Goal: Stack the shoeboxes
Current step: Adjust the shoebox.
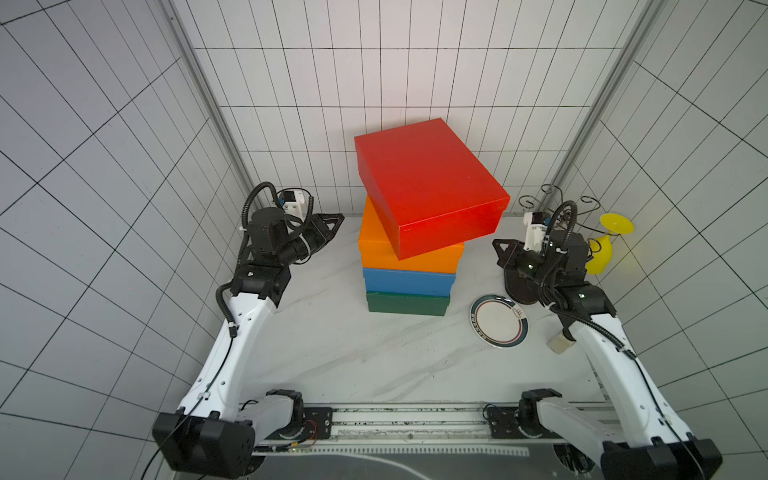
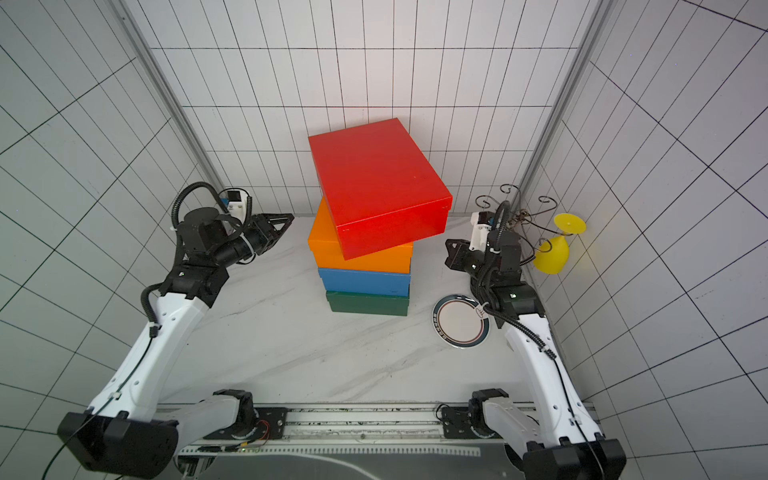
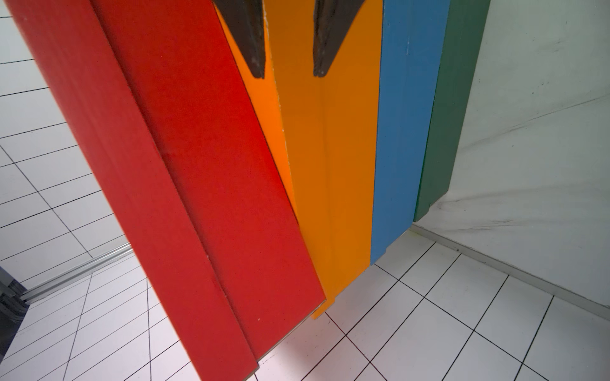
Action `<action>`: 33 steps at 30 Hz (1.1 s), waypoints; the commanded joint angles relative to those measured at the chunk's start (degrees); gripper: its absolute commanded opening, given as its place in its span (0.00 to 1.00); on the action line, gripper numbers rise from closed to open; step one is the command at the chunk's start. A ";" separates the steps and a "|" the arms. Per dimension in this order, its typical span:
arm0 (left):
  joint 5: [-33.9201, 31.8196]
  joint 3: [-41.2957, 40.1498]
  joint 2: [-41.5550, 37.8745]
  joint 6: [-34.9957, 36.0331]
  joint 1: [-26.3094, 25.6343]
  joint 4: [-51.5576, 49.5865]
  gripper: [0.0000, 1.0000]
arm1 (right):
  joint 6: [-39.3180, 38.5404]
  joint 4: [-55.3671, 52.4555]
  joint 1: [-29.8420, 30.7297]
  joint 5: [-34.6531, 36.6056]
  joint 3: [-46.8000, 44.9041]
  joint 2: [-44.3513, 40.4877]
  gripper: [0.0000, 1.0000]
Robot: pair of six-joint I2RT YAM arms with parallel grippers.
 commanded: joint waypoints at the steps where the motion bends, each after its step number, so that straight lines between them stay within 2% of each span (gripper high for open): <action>1: -0.80 2.84 0.31 -0.66 -0.87 -0.45 0.27 | -0.97 -2.37 -0.32 -0.66 8.37 -1.21 0.08; 10: -2.35 4.56 1.76 -1.00 -3.67 -0.74 0.27 | -1.57 -2.69 -0.35 -0.93 11.54 -0.77 0.09; 22: -3.91 10.15 6.89 -1.39 -7.86 -0.39 0.27 | 0.71 0.91 0.46 -11.62 12.88 0.07 0.10; 33: -5.13 14.96 10.78 -0.53 -7.25 -1.89 0.27 | -0.68 -0.75 7.87 -11.62 14.31 -0.08 0.09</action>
